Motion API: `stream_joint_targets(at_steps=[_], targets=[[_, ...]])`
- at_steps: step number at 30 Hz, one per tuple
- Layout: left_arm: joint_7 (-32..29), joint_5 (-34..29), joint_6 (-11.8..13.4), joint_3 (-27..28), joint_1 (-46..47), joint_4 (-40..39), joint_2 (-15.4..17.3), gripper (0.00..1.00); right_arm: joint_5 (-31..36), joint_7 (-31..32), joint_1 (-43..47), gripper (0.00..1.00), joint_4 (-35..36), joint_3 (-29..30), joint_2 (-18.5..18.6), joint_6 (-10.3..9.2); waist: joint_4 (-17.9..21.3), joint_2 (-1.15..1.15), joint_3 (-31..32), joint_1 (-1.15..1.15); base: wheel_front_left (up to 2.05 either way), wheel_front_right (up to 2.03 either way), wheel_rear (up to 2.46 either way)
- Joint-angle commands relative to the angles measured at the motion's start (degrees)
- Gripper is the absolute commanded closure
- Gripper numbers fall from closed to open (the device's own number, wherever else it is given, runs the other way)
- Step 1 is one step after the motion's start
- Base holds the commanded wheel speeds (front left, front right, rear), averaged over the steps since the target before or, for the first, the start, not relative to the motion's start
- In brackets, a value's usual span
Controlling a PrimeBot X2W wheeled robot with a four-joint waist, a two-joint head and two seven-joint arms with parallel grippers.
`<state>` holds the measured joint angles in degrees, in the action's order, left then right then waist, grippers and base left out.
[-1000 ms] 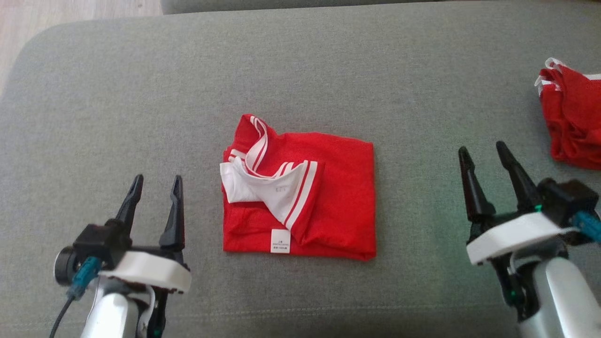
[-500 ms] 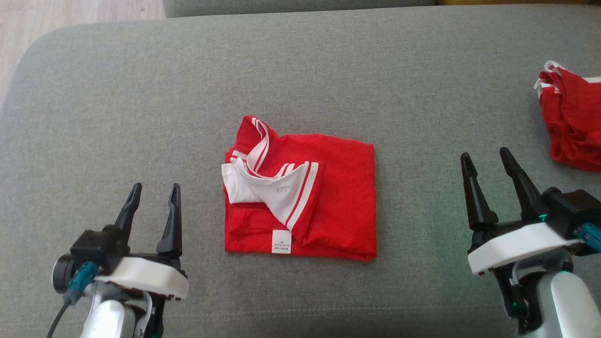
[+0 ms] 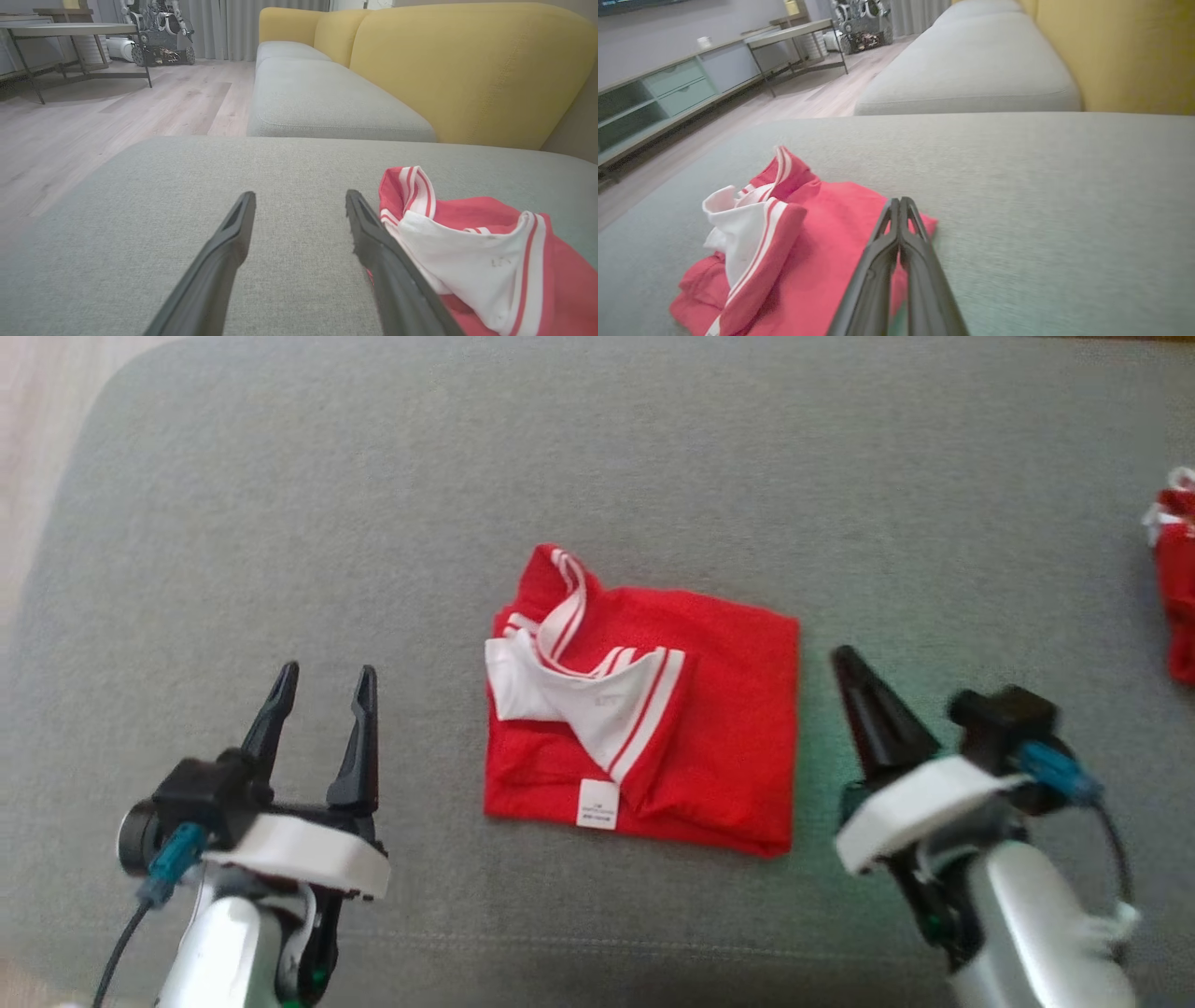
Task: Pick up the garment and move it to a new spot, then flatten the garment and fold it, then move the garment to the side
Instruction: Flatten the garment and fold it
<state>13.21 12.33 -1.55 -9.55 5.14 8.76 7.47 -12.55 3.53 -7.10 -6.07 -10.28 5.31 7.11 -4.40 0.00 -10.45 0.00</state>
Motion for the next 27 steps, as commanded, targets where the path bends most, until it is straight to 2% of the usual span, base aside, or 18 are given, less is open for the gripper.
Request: stream_joint_targets(at_steps=[1, 9, 13, 18, 23, 27], targets=[[0.6, 0.4, -0.1, 1.6, 3.0, -1.4, 0.6, 0.0, -1.0, -0.6, -4.3, 1.0, -1.6, -3.5, -0.7, 0.37, -1.9, 0.0, -0.9, 0.0, 0.0, 0.0, 0.0], [1.3, 0.6, -0.6, 0.7, 4.8, 0.2, -0.4, 0.0, -4.9, -4.7, -12.1, 1.0, -18.0, -10.7, -2.1, 0.37, -5.4, 0.0, -2.2, 0.0, 0.0, 0.0, 0.0], [1.6, 0.7, -0.7, 0.5, 5.1, 0.8, -0.7, 0.0, -7.4, -7.2, -15.0, 1.0, -23.5, -15.5, -2.3, 0.37, -6.2, 0.0, -2.6, 0.0, 0.0, 0.0, 0.0], [1.7, 0.6, -0.8, 0.6, 5.0, 1.4, -0.8, 0.0, -12.8, -9.5, -17.5, 1.0, -25.9, -24.3, -2.4, 0.37, -6.2, 0.0, -2.7, 0.0, 0.0, 0.0, 0.0], [1.7, 0.6, -0.9, 0.5, 5.2, 1.7, -0.9, 0.0, -18.6, -10.1, -18.8, 1.0, -25.5, -34.3, -2.4, 0.37, -6.2, 0.0, -2.5, 0.0, 0.0, 0.0, 0.0], [1.8, 0.6, -0.9, 0.7, 5.3, 1.6, -1.0, 0.0, -21.4, -11.0, -19.9, 1.0, -25.7, -38.2, -2.4, 0.37, -5.9, 0.0, -2.7, 0.0, 0.0, 0.0, 0.0]])
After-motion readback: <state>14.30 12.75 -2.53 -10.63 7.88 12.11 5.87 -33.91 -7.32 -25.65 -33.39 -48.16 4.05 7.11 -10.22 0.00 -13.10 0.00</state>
